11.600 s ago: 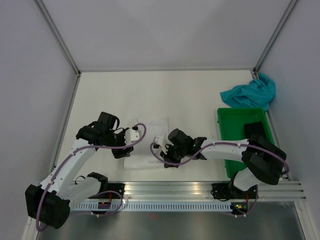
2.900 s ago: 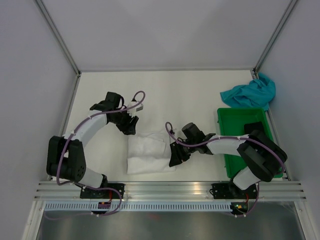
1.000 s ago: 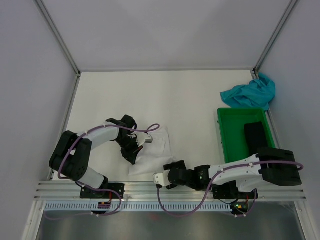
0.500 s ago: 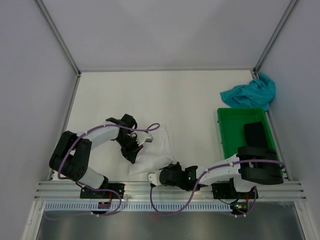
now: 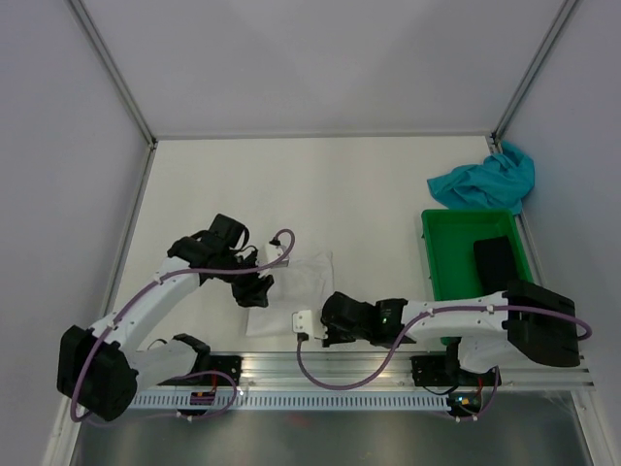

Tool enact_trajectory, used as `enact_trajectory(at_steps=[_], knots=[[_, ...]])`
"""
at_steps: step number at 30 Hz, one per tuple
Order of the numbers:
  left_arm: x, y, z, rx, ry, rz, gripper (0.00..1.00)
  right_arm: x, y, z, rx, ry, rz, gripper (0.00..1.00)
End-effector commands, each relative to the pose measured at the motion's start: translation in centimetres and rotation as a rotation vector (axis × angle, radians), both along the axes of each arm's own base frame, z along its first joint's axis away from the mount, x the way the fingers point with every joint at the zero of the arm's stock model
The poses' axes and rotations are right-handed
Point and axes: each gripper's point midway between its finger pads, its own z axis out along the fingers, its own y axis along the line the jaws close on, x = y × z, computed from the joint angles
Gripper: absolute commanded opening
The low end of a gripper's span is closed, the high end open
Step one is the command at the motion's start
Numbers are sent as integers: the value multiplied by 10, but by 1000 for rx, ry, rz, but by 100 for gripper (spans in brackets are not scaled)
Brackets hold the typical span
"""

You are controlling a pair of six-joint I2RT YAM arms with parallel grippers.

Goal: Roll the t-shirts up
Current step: Roll the tshirt

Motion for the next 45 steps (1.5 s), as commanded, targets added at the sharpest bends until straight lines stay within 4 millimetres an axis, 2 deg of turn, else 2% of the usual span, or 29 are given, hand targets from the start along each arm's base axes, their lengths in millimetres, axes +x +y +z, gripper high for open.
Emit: enact_trajectory(at_steps=[1,5,10,13,14,17,18,23,26,29,30,32,33,36,37,41,42,45], knots=[[-10,-10,30,-106,-68,-90,55,-16,26,35,162,188,42,0],[-17,-5,31,-91,-83,-123,59,-14,27,44,252,368,35,0],[-22,7,10,37,-119,-201,65,-16,28,51,320,501,18,0],[-29,10,-1,87,-121,-253,68,-13,24,47,331,572,-23,0],[-31,10,-4,96,-119,-267,74,-10,23,46,338,594,-42,0],[-42,10,-14,123,-105,-303,80,-6,21,46,345,609,-57,0],[-46,12,-20,142,-98,-313,86,-5,20,46,348,611,-61,0],[-25,22,-40,225,-171,-212,83,-3,20,48,366,609,-65,0],[-23,21,-49,221,-172,-173,78,-4,19,47,364,616,-69,0],[-21,19,-51,226,-157,-149,46,-3,20,48,366,616,-66,0],[-23,18,-50,218,-145,-143,31,-2,19,48,368,617,-69,0],[-31,17,-50,202,-116,-165,17,-5,19,48,363,634,-70,0],[-37,16,-50,184,-98,-187,3,-6,19,48,363,642,-68,0],[-47,24,-46,202,-85,-251,2,-18,18,51,349,712,-50,0],[-59,33,-45,227,-48,-279,2,-25,15,51,332,747,-41,0],[-79,44,-33,223,23,-380,2,-42,5,49,294,829,-20,0],[-82,44,-30,208,34,-416,2,-52,2,47,283,890,1,1],[-76,43,-31,211,55,-418,2,-48,0,42,272,947,-34,2]])
